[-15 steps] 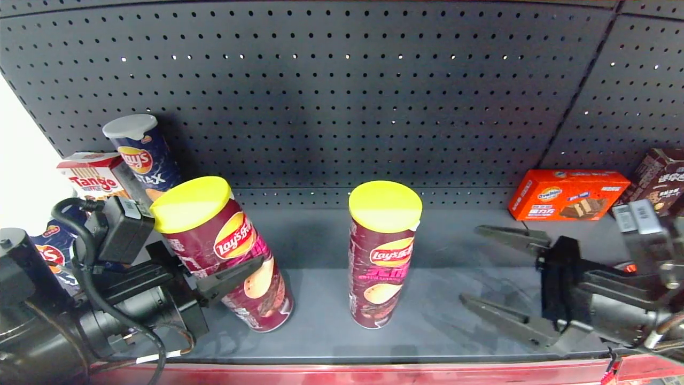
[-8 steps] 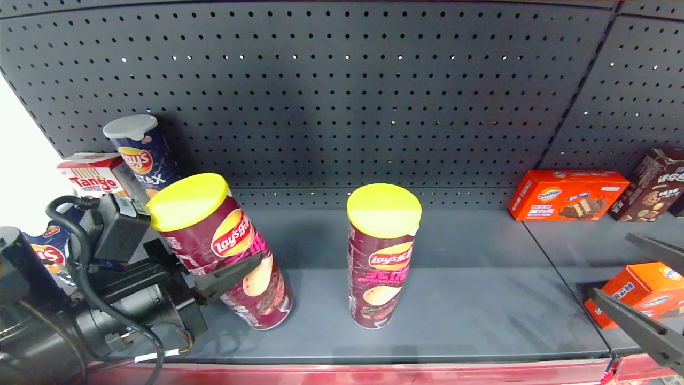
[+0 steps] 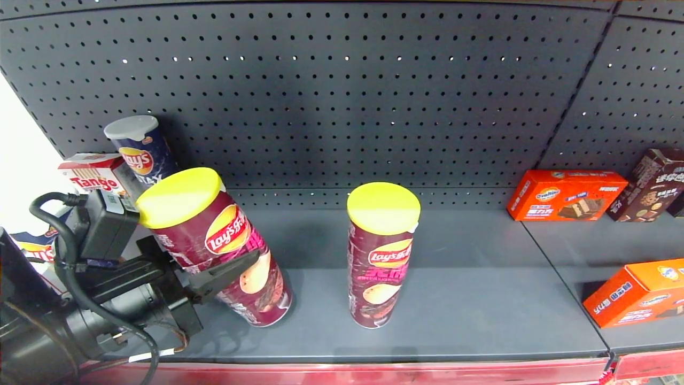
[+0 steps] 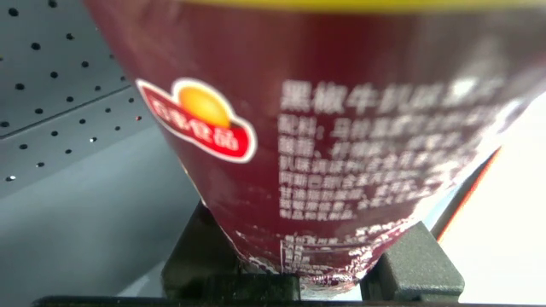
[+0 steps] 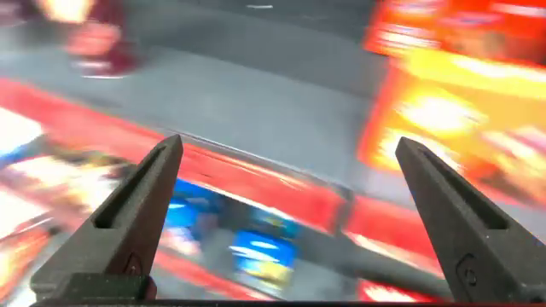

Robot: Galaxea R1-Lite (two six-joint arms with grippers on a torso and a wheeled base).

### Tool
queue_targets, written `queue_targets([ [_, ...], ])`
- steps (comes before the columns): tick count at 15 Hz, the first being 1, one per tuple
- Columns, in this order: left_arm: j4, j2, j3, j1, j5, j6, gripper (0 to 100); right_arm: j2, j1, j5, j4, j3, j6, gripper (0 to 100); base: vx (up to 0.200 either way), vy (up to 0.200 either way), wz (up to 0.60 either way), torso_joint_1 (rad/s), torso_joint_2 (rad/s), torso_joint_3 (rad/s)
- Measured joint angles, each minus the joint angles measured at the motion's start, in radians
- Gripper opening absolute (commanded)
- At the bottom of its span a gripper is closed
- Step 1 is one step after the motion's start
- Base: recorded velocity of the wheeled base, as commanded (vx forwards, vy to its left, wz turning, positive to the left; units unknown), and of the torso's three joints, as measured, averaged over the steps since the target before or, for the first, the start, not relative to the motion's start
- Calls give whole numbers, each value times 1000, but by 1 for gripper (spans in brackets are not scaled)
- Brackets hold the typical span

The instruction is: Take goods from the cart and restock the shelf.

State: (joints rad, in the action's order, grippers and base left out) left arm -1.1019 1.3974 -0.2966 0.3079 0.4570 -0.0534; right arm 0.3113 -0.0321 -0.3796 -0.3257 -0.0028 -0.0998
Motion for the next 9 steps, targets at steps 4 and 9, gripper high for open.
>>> queue_targets([
  [4, 0, -14, -3, 1, 0, 0, 0, -203, -9, 355, 262, 2, 55, 100, 0, 0, 0, 0, 0, 0],
  [9, 2, -19, -4, 5, 0, -1, 0, -233, -11, 349, 324, 3, 96, 100, 0, 0, 0, 0, 0, 0],
])
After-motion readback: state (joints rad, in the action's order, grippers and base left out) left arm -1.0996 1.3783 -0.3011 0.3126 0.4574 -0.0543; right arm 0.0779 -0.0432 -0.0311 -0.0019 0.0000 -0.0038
